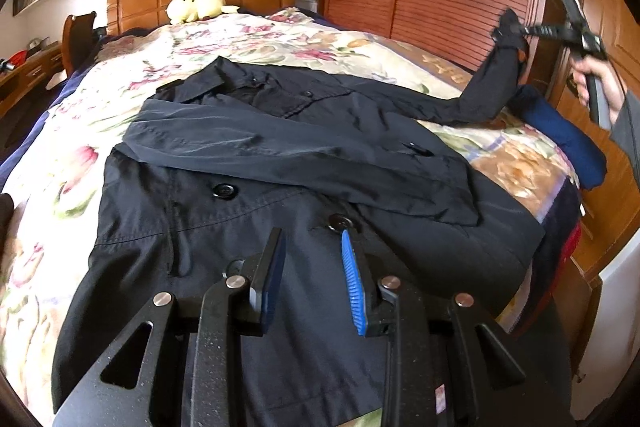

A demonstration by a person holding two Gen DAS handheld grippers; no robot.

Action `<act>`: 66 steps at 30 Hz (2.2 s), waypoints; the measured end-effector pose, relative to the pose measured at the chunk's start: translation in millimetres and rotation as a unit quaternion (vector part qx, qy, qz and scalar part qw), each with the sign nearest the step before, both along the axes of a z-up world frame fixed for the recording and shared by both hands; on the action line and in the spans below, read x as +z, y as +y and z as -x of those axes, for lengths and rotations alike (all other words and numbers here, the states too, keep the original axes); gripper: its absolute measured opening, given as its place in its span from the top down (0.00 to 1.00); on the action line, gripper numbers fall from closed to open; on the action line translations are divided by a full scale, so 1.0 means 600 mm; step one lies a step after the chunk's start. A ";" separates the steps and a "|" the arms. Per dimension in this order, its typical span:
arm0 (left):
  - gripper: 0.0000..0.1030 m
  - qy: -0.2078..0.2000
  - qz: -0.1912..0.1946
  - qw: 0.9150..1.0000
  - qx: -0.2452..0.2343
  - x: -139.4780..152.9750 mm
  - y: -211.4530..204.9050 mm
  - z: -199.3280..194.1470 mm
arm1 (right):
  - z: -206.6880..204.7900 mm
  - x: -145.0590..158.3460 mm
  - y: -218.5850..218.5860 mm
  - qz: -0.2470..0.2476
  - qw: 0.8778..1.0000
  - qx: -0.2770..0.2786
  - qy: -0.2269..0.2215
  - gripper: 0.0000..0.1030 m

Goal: Fold large clothes

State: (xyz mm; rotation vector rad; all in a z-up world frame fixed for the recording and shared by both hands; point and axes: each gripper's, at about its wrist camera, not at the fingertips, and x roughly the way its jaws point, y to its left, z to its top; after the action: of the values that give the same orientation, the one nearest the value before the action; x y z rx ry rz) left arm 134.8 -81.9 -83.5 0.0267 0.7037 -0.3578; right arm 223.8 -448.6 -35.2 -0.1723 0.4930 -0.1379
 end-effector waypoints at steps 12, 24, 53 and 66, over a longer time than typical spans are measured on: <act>0.71 -0.003 0.016 0.999 0.033 -0.004 0.067 0.011 | 0.026 0.112 0.312 0.044 0.981 0.183 -0.038 1.00; 0.71 0.011 0.019 0.999 0.038 -0.026 0.088 0.012 | -0.058 -0.074 0.248 -0.019 0.983 0.128 0.133 0.45; 0.71 0.010 0.015 0.998 0.068 -0.027 0.145 0.027 | -0.120 0.117 0.379 0.033 0.989 0.139 0.042 0.90; 0.71 0.006 0.016 0.992 0.124 -0.025 0.235 0.050 | 0.018 0.238 0.656 -0.056 0.930 0.363 0.006 0.90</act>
State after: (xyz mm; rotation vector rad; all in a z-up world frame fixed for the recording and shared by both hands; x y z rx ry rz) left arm 104.7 59.4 -98.7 -0.0936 0.7040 -0.1304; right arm 212.8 -55.0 107.7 -0.2331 0.4202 0.6169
